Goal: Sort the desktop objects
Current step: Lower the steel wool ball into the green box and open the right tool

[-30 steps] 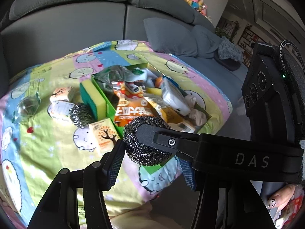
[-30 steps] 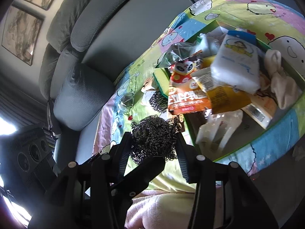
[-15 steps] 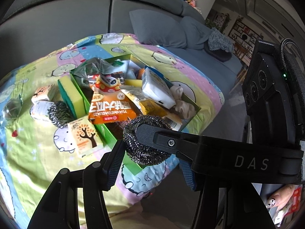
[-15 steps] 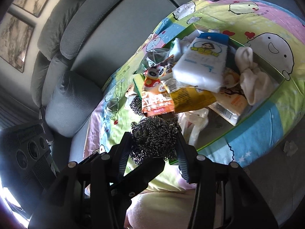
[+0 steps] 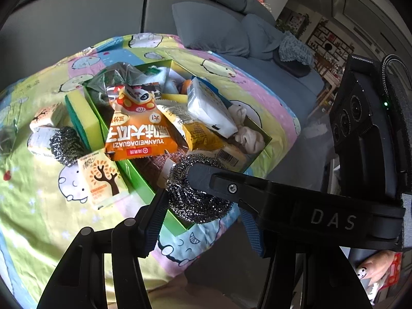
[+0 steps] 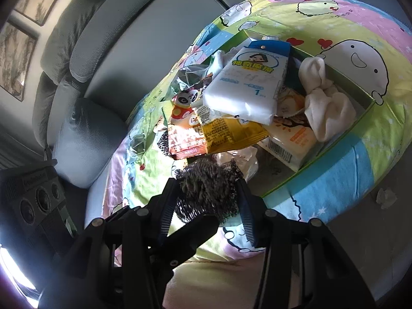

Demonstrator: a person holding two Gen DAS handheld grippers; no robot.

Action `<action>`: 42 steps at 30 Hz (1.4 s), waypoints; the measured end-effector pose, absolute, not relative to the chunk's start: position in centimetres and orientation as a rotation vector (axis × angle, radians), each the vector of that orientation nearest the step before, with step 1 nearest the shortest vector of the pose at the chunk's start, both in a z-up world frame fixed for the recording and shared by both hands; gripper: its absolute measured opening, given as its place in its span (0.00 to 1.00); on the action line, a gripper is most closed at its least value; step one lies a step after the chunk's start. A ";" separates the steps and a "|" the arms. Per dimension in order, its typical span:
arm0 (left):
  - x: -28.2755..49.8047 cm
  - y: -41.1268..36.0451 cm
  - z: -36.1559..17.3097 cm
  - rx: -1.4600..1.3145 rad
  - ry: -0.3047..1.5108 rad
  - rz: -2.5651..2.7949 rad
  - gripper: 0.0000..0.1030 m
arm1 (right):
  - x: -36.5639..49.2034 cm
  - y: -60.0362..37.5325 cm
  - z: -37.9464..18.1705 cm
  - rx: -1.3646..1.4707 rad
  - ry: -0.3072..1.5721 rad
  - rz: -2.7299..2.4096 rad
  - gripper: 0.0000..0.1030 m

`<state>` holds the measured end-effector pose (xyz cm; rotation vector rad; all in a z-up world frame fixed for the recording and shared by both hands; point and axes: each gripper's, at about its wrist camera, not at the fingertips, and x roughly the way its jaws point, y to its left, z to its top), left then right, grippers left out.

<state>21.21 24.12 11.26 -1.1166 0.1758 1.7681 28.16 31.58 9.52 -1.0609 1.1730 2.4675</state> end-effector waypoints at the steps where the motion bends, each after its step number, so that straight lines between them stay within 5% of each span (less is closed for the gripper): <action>1: 21.2 24.1 11.2 -1.118 0.177 1.768 0.55 | 28.2 31.6 9.4 -1.059 1.169 2.461 0.44; 42: 19.9 22.2 8.8 -1.217 0.187 1.821 0.55 | 26.4 31.2 8.6 -1.069 1.031 2.441 0.44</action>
